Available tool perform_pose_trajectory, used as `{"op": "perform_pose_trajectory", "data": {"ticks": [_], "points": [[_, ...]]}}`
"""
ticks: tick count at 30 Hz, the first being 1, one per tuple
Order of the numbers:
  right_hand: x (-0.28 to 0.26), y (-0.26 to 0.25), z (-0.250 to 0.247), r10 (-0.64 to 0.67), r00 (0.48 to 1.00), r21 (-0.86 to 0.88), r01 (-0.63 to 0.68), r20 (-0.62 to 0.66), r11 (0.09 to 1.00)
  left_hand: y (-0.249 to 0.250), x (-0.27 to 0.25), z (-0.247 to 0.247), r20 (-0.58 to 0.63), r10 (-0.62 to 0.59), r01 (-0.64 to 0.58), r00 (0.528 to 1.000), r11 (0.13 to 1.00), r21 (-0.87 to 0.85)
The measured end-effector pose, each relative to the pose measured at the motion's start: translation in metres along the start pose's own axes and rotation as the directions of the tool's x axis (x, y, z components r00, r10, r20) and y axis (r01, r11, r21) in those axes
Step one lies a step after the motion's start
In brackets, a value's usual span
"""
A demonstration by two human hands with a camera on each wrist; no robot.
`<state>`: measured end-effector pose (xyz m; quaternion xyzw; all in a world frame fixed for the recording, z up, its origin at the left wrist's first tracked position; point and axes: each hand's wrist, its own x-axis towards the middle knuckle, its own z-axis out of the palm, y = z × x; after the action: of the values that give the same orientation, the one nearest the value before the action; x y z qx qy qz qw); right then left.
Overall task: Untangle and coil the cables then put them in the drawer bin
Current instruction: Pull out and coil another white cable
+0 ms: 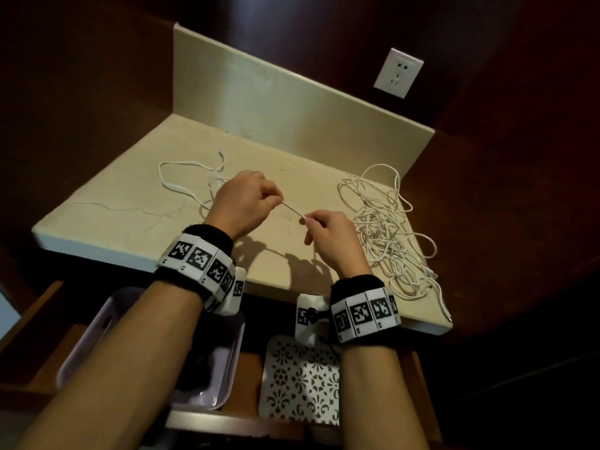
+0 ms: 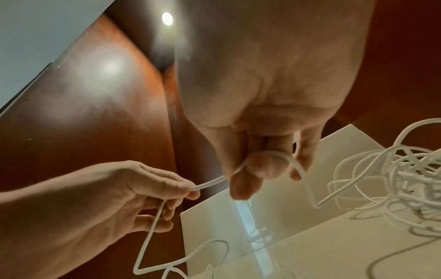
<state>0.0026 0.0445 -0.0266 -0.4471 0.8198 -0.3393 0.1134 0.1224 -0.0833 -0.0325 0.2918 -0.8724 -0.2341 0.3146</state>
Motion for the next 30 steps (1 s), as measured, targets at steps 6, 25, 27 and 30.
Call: {"op": "perform_pose_trajectory", "data": {"ticks": [6, 25, 27, 30], "points": [[-0.005, 0.005, 0.003, 0.051, 0.992, -0.018, -0.050, 0.113, 0.999, -0.010, -0.005, 0.003, -0.020, -0.092, 0.093, 0.996, 0.995, 0.032], [0.001, 0.022, 0.001, -0.029, 0.999, 0.008, 0.029, -0.016, 1.000, -0.013, -0.005, -0.016, -0.140, -0.181, 0.170, 0.974, 0.982, -0.089], [0.004, 0.025, -0.001, -0.042, 0.998, 0.015, 0.043, -0.040, 0.999, -0.011, -0.003, -0.016, -0.121, -0.174, 0.174, 0.977, 0.985, -0.018], [0.009, 0.018, 0.000, -0.078, 0.996, -0.062, 0.075, -0.051, 0.995, 0.001, -0.004, -0.007, -0.063, -0.119, 0.124, 0.991, 0.989, 0.079]]}}
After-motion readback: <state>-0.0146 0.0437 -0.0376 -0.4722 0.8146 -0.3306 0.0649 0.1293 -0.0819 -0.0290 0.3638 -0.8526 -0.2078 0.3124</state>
